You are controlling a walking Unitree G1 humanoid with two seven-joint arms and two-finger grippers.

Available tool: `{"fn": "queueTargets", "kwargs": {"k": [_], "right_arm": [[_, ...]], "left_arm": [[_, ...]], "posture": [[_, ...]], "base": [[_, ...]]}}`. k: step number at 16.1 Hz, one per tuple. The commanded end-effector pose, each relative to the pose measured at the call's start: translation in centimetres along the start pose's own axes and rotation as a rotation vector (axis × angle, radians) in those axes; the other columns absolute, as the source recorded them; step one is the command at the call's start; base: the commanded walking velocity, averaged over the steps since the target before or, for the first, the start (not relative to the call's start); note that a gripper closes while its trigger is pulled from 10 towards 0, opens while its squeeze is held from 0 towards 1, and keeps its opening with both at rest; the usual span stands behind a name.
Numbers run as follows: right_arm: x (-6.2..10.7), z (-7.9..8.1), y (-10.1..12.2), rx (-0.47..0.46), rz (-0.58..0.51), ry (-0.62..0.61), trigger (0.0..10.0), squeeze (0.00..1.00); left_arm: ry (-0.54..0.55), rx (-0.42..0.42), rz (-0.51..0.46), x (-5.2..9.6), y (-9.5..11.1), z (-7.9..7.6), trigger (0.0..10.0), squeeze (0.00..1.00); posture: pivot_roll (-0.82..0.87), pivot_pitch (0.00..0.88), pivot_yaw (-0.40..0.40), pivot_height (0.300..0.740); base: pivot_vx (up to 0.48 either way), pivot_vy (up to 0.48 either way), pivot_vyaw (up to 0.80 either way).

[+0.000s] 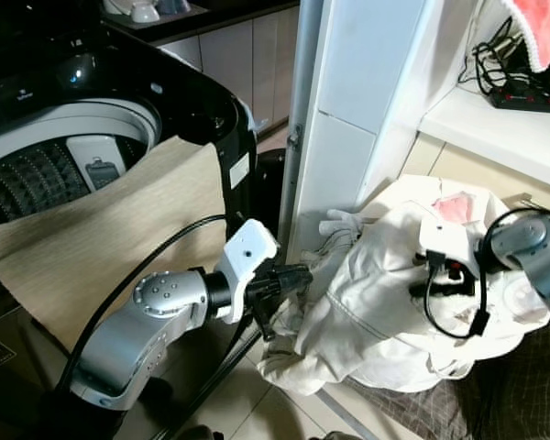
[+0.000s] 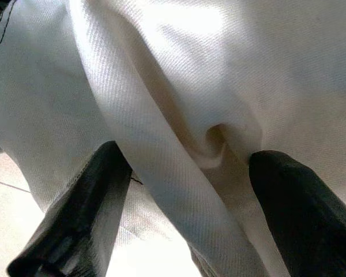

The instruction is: Clothes washing

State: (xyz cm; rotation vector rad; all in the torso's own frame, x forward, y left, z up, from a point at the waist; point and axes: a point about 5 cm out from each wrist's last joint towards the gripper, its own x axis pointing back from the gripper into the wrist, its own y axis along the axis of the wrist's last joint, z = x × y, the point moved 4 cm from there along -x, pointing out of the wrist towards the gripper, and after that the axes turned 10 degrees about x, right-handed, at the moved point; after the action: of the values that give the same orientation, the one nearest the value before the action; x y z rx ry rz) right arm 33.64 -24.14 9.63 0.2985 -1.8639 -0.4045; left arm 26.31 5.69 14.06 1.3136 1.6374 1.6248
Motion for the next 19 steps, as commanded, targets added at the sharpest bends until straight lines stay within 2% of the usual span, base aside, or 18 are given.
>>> {"fn": "queueTargets", "kwargs": {"k": [1,6,19], "right_arm": [[0.22,-0.21,0.21,0.012,-0.003,0.013,0.0,0.0],[0.37,-0.1,0.25,0.006,-0.02,0.049,0.0,0.0],[0.74,0.25,0.51,-0.012,-0.063,0.088,0.0,0.0]], "left_arm": [[-0.028,-0.01,-0.001,-0.12,0.37,-0.56,10.0,0.0],[-0.049,-0.01,0.021,-0.13,-0.09,-1.03,10.0,0.0],[-0.043,-0.014,0.014,-0.38,0.11,-0.82,10.0,0.0]], "posture": [[-0.1,0.054,-0.014,0.74],[-0.1,0.054,-0.014,0.74],[-0.11,0.043,-0.018,0.74]], "base": [[0.0,0.0,0.0],[0.0,0.0,0.0],[0.0,0.0,0.0]]}}
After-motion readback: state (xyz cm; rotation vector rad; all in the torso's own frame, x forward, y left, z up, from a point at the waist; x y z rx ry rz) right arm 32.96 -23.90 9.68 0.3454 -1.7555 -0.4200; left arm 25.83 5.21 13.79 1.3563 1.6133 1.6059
